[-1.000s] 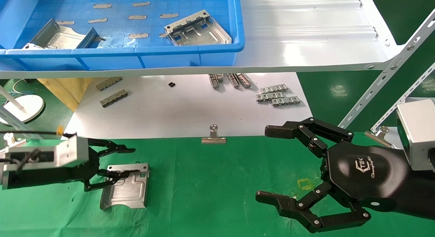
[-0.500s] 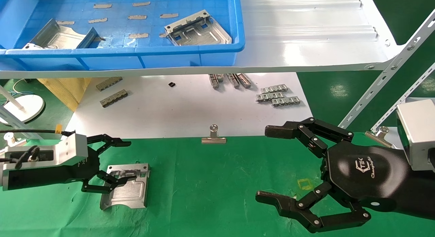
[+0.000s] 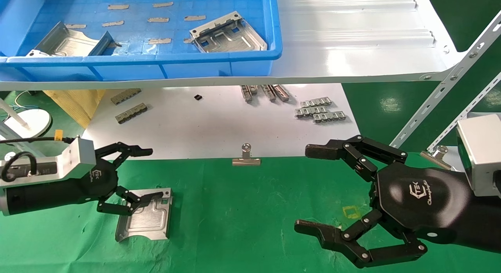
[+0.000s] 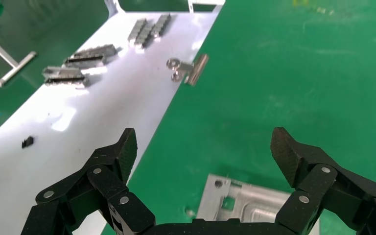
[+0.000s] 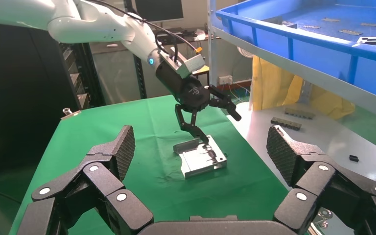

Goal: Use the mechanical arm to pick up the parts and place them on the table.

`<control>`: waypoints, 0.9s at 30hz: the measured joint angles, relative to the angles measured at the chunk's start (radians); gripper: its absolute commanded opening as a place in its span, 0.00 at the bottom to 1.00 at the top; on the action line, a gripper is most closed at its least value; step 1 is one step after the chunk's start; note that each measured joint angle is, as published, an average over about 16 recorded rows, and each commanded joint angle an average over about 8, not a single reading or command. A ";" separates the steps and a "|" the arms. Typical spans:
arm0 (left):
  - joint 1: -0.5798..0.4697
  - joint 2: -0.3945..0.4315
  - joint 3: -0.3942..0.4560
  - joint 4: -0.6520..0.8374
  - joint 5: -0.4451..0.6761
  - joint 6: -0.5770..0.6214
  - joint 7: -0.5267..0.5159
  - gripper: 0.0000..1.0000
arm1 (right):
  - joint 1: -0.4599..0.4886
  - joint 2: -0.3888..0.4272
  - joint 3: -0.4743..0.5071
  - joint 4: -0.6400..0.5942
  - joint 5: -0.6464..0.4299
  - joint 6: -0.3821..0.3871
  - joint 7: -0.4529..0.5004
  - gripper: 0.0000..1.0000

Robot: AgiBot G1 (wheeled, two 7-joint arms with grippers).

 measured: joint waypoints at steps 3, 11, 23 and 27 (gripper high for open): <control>0.029 -0.015 -0.019 -0.067 -0.025 -0.004 -0.048 1.00 | 0.000 0.000 0.000 0.000 0.000 0.000 0.000 1.00; 0.107 -0.055 -0.071 -0.248 -0.093 -0.016 -0.175 1.00 | 0.000 0.000 0.000 0.000 0.000 0.000 0.000 1.00; 0.223 -0.114 -0.148 -0.517 -0.195 -0.034 -0.366 1.00 | 0.000 0.000 0.000 0.000 0.000 0.000 0.000 1.00; 0.262 -0.134 -0.174 -0.607 -0.229 -0.040 -0.430 1.00 | 0.000 0.000 0.000 0.000 0.000 0.000 0.000 1.00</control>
